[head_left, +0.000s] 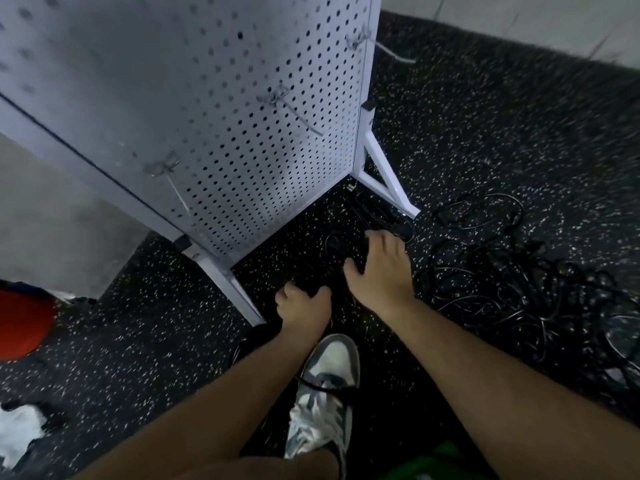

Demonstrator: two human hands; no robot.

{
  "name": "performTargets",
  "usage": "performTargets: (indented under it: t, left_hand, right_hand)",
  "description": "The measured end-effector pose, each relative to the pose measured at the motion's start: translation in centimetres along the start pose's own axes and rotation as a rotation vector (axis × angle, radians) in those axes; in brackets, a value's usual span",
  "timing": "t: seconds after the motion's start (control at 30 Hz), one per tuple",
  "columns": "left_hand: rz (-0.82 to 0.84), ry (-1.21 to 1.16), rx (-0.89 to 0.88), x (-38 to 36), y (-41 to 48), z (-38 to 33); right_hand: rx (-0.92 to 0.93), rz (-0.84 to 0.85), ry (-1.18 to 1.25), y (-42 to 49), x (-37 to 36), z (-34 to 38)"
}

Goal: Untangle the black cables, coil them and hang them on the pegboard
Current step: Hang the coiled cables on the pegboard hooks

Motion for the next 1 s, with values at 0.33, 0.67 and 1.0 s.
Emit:
performTargets:
  t: [0.33, 0.67, 1.0]
  left_hand:
    - [0.021, -0.340, 0.088, -4.4, 3.9, 1.0]
    - [-0.102, -0.203, -0.043, -3.7, 4.8, 0.8]
    - [-0.128, -0.386, 0.057, -2.6, 5.7, 3.0]
  right_hand:
    - [-0.089, 0.602, -0.099, -0.1, -7.3, -3.7]
    - [0.056, 0.550, 0.041, -2.5, -7.8, -2.8]
    - [-0.443, 0.521, 0.401, 2.5, -8.4, -5.8]
Point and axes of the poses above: each hand's wrist, its own y-axis towards the middle knuckle, its own x-axis out of the back of the hand, z = x × y, the point moved 8 cm from there along y, towards the middle knuckle, and after that the axes turned 9 degrees about -x, right-handed, at the moved point
